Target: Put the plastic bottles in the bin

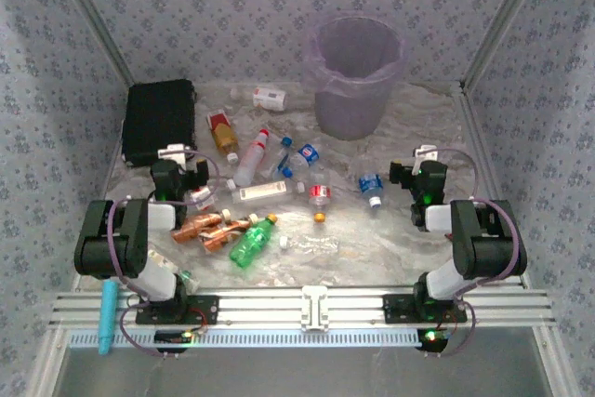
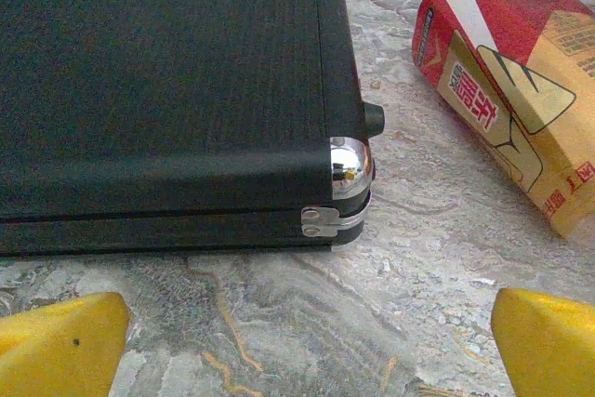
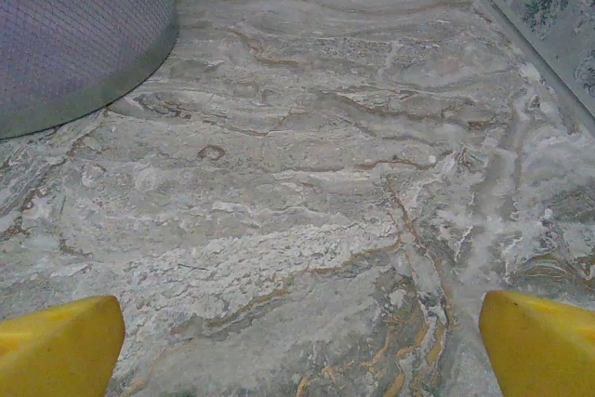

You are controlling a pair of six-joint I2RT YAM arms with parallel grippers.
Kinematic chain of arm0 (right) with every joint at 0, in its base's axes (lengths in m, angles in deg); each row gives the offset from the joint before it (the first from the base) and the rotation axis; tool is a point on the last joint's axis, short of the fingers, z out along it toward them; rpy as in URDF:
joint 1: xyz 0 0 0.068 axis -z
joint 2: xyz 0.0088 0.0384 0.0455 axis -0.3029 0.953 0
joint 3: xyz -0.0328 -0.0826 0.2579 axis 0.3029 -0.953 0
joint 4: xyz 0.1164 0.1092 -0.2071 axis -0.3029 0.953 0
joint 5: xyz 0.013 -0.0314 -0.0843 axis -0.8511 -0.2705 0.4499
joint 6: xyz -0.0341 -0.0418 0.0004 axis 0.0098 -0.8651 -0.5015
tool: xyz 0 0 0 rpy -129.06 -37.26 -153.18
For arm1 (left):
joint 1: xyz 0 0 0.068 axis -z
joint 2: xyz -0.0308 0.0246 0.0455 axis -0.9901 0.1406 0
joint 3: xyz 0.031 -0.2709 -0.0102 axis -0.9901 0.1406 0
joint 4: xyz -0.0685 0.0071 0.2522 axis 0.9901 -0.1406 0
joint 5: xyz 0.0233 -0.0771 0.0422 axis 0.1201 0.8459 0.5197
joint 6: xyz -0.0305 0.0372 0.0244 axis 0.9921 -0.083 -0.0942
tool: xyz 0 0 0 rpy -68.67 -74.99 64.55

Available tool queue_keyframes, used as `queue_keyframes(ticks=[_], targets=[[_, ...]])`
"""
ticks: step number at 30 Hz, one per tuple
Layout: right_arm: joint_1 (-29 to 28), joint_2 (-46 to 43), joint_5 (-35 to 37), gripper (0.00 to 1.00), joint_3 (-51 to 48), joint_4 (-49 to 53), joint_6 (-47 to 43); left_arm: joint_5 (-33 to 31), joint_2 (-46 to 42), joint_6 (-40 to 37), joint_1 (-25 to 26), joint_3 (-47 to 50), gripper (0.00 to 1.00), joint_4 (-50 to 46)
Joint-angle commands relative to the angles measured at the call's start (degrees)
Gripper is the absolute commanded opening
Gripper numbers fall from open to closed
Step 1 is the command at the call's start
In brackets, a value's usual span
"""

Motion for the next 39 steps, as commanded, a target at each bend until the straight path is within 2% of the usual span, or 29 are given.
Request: queue_keyframes(ticks=[1, 25, 27, 32, 35, 39], targets=[[0.33, -0.45, -0.48, 1.00, 0.40, -0.17, 0.05, 0.59, -0.19, -0.12, 0.17, 0.00, 1.00, 1.82], [0.61, -0.50, -0.85, 1.00, 0.51, -0.03, 0.25, 0.63, -0.43, 0.24, -0.18, -0.30, 1.00, 1.42], [0.62, -3.01, 0.22, 1.00, 1.79, 4.50, 0.86, -1.22, -3.63, 1.08, -0.13, -2.11, 1.00, -4.47], [0.31, -13.71, 1.28, 1.00, 10.10, 26.09, 2.40, -4.51, -14.22, 3.21, 0.02, -6.96, 1.00, -20.62], [-0.96, -17.23, 2.99, 1.00, 16.69, 42.01, 4.71, -6.13, -19.96, 8.02, -0.01, -12.11, 1.00, -34.21], [-5.15, -19.18, 3.14, 1.00, 25.12, 59.43, 5.65, -6.50, -23.47, 17.82, 0.00, -23.35, 1.00, -59.09]])
